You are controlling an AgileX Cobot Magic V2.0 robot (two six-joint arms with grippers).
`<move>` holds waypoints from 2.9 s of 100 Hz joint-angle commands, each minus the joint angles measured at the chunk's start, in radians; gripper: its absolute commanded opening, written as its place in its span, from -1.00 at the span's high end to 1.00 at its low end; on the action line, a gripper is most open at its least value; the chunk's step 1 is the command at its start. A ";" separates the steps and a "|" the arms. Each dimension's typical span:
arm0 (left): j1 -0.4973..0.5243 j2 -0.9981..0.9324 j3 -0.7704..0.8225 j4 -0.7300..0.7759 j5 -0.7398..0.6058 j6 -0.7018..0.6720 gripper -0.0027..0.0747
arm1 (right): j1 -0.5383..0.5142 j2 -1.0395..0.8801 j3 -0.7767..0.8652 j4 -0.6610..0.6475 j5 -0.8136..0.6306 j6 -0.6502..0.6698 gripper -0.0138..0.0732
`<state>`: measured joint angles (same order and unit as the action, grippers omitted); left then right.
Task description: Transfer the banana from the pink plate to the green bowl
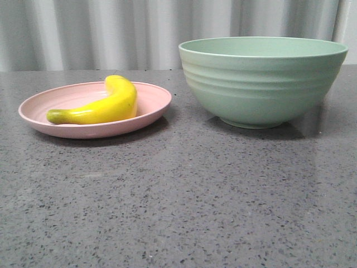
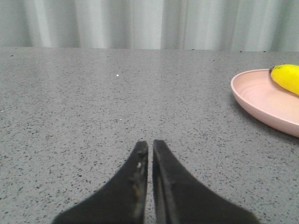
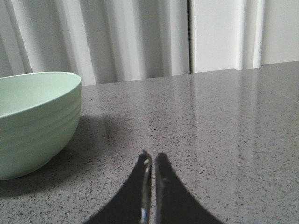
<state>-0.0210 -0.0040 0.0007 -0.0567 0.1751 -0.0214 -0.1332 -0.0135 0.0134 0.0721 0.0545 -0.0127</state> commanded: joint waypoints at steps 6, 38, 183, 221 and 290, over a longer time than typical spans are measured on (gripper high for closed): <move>0.001 -0.034 0.026 -0.009 -0.087 0.001 0.98 | -0.004 -0.015 0.025 0.000 -0.054 -0.007 0.85; 0.001 -0.034 0.026 -0.009 -0.087 0.001 0.98 | -0.004 -0.015 0.025 0.000 -0.047 -0.007 0.85; 0.001 0.454 -0.409 0.028 -0.220 0.001 0.19 | 0.002 0.350 -0.414 0.026 0.215 -0.007 0.85; -0.073 0.582 -0.448 -0.001 -0.332 -0.001 -0.27 | 0.002 0.353 -0.414 0.027 0.275 -0.007 0.85; -0.586 1.138 -0.811 -0.005 -0.010 -0.001 -0.26 | 0.002 0.353 -0.414 0.027 0.277 -0.007 0.85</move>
<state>-0.5802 1.0866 -0.7342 -0.0496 0.1749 -0.0214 -0.1332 0.3259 -0.3661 0.0979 0.4001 -0.0127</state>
